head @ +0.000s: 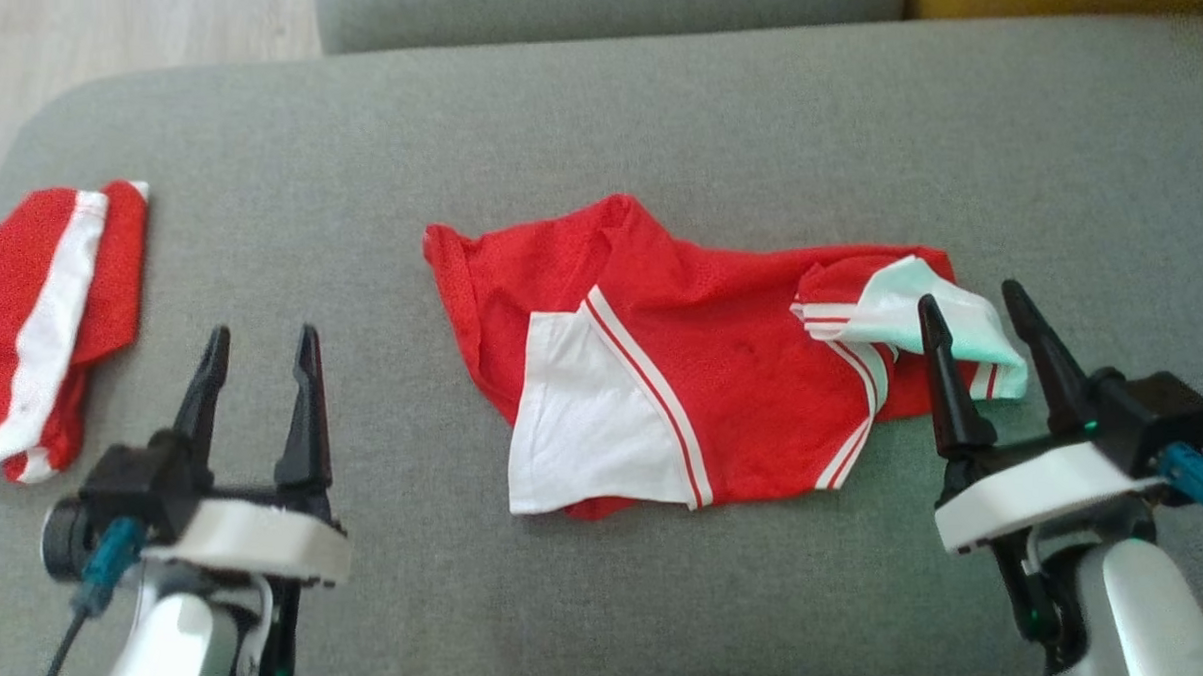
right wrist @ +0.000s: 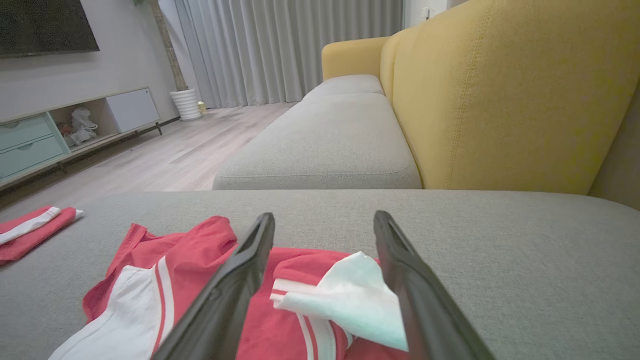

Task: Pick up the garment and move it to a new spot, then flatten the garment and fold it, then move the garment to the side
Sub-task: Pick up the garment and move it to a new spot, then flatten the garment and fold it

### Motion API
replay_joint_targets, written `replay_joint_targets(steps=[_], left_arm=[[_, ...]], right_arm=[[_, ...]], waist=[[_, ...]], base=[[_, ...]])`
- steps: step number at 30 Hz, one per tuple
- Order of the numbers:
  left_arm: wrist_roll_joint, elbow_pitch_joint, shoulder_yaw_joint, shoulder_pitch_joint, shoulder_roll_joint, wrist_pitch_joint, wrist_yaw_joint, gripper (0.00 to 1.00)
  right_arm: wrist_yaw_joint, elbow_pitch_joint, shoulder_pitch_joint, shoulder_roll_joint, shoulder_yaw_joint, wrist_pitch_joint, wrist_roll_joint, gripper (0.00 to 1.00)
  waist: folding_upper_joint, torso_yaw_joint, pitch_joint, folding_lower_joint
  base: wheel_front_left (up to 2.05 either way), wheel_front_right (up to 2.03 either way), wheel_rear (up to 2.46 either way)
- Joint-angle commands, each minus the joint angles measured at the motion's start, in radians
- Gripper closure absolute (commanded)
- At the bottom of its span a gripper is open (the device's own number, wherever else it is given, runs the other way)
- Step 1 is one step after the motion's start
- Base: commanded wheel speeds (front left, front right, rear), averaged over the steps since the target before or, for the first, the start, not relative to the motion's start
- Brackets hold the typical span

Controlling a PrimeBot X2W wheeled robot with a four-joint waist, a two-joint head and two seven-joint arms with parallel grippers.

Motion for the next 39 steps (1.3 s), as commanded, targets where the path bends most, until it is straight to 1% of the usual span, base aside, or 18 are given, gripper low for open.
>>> replay_joint_targets(steps=[1, 9, 18, 26, 39], left_arm=[[0.001, -0.03, 0.045, -0.013, 0.02, -0.012, -0.009, 0.0], [0.01, -0.019, 0.043, 0.055, 0.011, -0.012, -0.025, 0.0], [0.006, -0.007, 0.036, 0.101, 0.019, -0.004, -0.026, 0.0], [0.0, 0.003, 0.041, 0.107, 0.034, 0.007, -0.019, 0.0], [0.007, 0.0, 0.037, 0.103, 0.039, 0.003, -0.005, 0.0]], right_arm=[[0.008, -0.029, 0.007, -0.005, 0.02, 0.003, -0.004, 0.0], [0.008, -0.034, 0.063, -0.005, 0.012, 0.01, -0.002, 0.0], [0.008, -0.056, 0.122, -0.005, 0.004, 0.026, 0.007, 0.0], [0.008, -0.081, 0.136, -0.005, 0.004, 0.035, -0.001, 0.0], [0.008, -0.094, 0.139, -0.005, 0.005, 0.044, 0.002, 0.0]], waist=[[0.0, 0.004, -0.028, 0.0001], [0.0, -0.008, -0.085, 0.0001], [0.0, -0.013, -0.134, 0.0001], [0.0, -0.018, -0.143, 0.0001], [0.0, -0.02, -0.137, 0.0001]], base=[[0.0, 0.0, 0.0], [0.0, 0.0, 0.0], [0.0, 0.0, 0.0], [0.0, 0.0, 0.0], [0.0, 0.0, 0.0]])
